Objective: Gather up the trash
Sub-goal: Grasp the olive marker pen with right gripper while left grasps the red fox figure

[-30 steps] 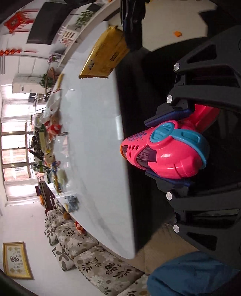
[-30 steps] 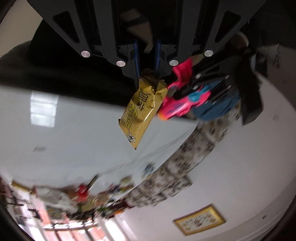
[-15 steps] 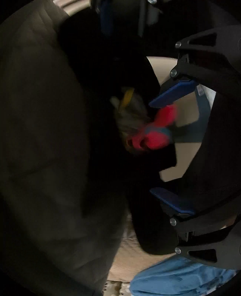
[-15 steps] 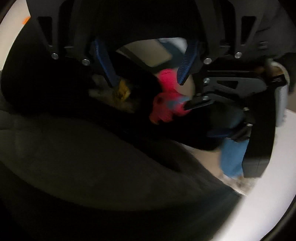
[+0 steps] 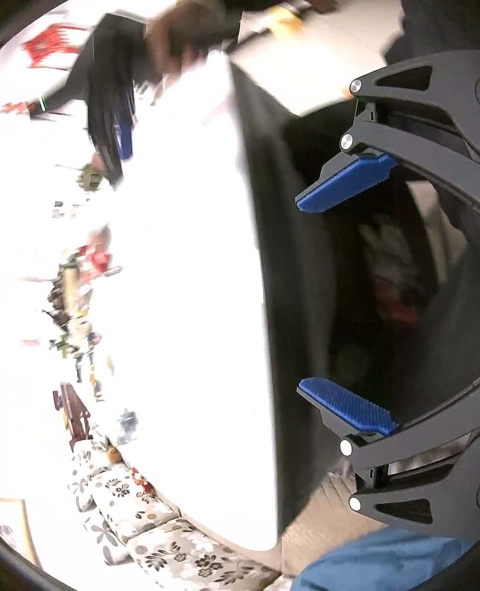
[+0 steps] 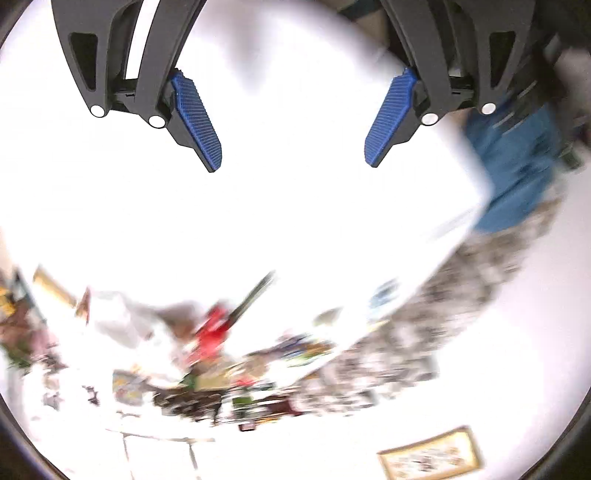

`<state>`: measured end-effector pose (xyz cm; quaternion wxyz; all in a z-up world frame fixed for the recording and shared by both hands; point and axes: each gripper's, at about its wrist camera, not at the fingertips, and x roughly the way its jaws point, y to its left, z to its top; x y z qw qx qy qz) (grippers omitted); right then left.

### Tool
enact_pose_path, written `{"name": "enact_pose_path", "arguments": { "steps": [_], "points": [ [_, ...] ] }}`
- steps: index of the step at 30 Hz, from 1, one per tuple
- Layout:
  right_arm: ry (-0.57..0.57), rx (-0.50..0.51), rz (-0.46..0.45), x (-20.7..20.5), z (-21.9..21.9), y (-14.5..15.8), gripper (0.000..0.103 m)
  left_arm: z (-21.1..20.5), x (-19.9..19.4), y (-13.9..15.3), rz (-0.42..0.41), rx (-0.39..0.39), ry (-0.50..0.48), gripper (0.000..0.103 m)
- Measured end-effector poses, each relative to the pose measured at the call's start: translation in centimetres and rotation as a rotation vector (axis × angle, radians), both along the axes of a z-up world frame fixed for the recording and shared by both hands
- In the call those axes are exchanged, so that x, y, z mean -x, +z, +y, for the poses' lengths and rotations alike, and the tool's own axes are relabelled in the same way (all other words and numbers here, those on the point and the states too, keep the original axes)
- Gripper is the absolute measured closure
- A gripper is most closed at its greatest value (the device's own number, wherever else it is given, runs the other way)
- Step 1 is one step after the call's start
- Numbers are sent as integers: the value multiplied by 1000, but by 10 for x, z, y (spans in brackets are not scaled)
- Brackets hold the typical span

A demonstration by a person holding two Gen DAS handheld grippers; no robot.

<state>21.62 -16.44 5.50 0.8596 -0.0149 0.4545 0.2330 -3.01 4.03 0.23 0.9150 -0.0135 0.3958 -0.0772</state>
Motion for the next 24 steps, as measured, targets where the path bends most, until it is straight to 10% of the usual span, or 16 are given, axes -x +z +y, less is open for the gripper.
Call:
{"name": "enact_pose_path", "arguments": {
  "steps": [2, 9, 13, 19, 24],
  "points": [
    [-24, -6, 71, -57, 24, -15, 48, 7, -8, 5, -12, 28, 22, 14],
    [-128, 220, 31, -145, 81, -48, 51, 50, -29, -2, -7, 84, 108, 14],
    [-62, 244, -1, -131, 93, -46, 93, 76, -52, -3, 24, 115, 167, 14],
    [32, 17, 34, -60, 38, -40, 93, 92, -95, 9, 36, 186, 190, 14],
    [-43, -167, 51, -11, -52, -25, 93, 38, -175, 28, -10, 69, 131, 14]
  ]
}}
